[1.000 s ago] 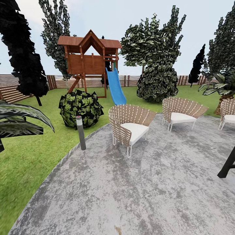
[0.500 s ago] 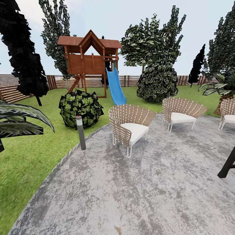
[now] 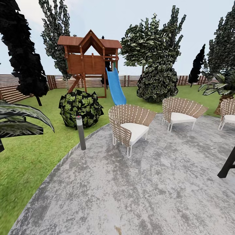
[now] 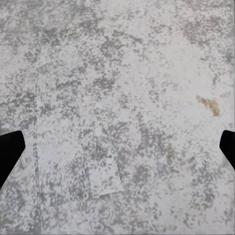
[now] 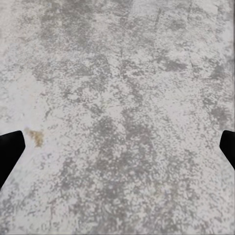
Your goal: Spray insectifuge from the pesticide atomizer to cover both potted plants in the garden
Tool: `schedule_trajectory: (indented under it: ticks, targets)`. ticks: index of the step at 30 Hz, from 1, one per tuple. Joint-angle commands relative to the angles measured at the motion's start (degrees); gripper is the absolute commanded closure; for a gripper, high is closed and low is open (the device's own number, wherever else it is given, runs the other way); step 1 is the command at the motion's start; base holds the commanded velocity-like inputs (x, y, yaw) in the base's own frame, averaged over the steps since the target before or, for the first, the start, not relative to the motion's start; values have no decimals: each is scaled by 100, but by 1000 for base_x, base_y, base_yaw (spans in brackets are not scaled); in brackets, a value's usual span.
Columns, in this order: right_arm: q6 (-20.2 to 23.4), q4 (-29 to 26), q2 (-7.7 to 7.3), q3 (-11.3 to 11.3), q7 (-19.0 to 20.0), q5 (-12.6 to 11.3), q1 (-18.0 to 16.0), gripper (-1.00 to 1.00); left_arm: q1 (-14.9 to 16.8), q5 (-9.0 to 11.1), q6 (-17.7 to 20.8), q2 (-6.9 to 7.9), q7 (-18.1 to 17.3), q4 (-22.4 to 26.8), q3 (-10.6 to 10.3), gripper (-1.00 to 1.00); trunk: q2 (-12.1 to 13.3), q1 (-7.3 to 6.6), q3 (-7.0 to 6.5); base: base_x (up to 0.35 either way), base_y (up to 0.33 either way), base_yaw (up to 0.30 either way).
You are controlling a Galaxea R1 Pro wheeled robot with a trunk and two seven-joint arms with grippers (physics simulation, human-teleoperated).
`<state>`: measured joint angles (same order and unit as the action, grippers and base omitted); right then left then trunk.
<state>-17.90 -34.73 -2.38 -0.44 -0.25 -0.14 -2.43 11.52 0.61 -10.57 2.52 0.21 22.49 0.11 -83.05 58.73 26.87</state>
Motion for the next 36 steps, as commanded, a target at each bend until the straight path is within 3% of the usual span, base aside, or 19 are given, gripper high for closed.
schedule_trajectory:
  ticks: [1, 7, 17, 31, 36]
  targets:
    - [-44, 12, 0, -13, -2, -2, -3, -100, -8, 7, -106, 9, 2, -21, 9, -100, -3, 0, 6, 0, 0, 0]
    - [-88, 40, 0, -71, 11, 12, -3, -100, -57, 6, -345, 52, -3, -184, -1, -100, -3, 0, 6, 0, 0, 0]
    - [-91, 45, 7, -73, 20, 23, -3, -100, -62, 6, -392, 59, -3, -388, -2, -100, -3, 0, 6, 0, 0, -27]
    - [-91, 54, 0, -86, -9, 15, -3, -100, -62, 0, -393, 45, -8, -403, -2, -100, -3, 0, 10, 0, 0, -266]
    - [-91, 173, 0, -89, -10, 6, -3, -100, -62, 0, -393, 44, -12, -403, -9, -100, -3, 0, 20, -271, 0, -288]
